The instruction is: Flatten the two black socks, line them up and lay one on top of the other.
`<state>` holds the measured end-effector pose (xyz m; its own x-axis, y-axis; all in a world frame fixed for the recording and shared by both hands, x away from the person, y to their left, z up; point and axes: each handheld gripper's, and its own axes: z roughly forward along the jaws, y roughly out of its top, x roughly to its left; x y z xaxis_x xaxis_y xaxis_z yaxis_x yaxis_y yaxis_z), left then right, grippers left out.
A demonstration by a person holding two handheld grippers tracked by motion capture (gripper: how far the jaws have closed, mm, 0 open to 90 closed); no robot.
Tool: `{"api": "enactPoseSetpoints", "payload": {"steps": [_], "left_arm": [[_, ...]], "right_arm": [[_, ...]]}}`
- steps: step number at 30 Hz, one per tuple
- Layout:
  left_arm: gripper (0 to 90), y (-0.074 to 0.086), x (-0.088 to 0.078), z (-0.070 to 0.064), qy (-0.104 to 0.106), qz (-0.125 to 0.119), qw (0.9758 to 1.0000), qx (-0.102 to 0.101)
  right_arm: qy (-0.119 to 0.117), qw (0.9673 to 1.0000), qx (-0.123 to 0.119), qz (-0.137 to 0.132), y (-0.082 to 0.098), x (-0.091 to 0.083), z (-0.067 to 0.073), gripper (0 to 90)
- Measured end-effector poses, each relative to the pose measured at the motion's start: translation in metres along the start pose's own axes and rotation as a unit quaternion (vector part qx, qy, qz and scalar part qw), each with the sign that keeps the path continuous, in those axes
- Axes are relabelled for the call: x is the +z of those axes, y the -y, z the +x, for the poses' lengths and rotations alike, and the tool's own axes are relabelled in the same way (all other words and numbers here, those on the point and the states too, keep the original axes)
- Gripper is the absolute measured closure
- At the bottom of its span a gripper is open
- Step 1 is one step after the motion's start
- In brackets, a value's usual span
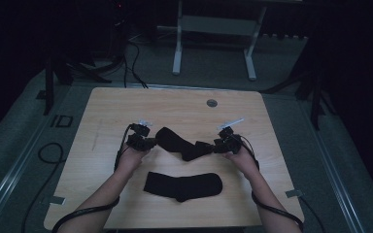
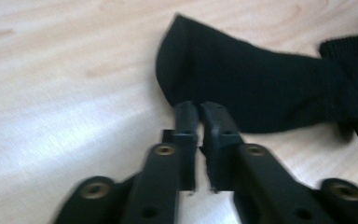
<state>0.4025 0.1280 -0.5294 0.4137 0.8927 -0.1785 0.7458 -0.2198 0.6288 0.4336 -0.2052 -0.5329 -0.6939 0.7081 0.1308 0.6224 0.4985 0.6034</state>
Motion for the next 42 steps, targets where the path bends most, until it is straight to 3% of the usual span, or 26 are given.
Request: {"api": "enactPoseSetpoints", "payload": {"steps": [5,9,11,14,17,21,24,29,31,32,36,42], "left_arm": [[65.4,-0.014,0.009,0.002,-0.012,-0.015,0.9998,0.007],[61.2,-0.026,0.011,0.006,-0.012,-0.024,0.9996,0.003],[58.9,-0.031,0.015,0.005,-0.005,-0.016,0.9998,0.009],[58.8,-0.035,0.024,0.002,-0.012,-0.002,0.9997,0.023],[58.9,-0.037,0.033,-0.002,-0.008,0.008,0.9995,0.031],[59.0,-0.038,0.046,-0.012,-0.013,0.032,0.9977,0.059],[63.7,-0.038,0.054,-0.018,-0.015,0.050,0.9957,0.077],[89.1,-0.038,0.060,-0.023,-0.013,0.058,0.9941,0.091],[90.0,-0.039,0.060,-0.025,-0.020,0.062,0.9931,0.098],[90.0,-0.040,0.059,-0.025,-0.021,0.063,0.9926,0.101],[90.0,-0.040,0.057,-0.025,-0.027,0.078,0.9909,0.106],[90.0,-0.039,0.051,-0.018,-0.035,0.074,0.9921,0.095]], "right_arm": [[0.005,0.9996,0.019,-0.021,-0.008,-0.010,-0.002,46.9],[0.000,0.9998,0.014,-0.014,-0.012,-0.009,-0.001,47.0],[0.003,0.9999,0.014,0.003,-0.011,-0.004,0.000,47.4],[0.002,0.9997,0.015,0.017,-0.007,0.004,-0.001,47.4],[-0.004,0.9997,0.018,0.019,-0.005,0.010,-0.002,47.4],[-0.004,0.9996,0.003,0.027,-0.007,0.016,0.000,49.0],[-0.003,0.9993,-0.014,0.035,-0.010,0.020,0.004,54.5],[-0.010,0.9985,-0.030,0.044,-0.012,0.022,0.009,66.2],[-0.012,0.9982,-0.035,0.046,-0.012,0.021,0.011,79.1],[-0.006,0.9980,-0.044,0.044,-0.013,0.019,0.013,81.0],[-0.001,0.9975,-0.068,0.019,-0.014,0.007,0.018,82.4],[-0.020,0.9969,-0.071,-0.028,-0.009,-0.018,0.014,82.4]]}}
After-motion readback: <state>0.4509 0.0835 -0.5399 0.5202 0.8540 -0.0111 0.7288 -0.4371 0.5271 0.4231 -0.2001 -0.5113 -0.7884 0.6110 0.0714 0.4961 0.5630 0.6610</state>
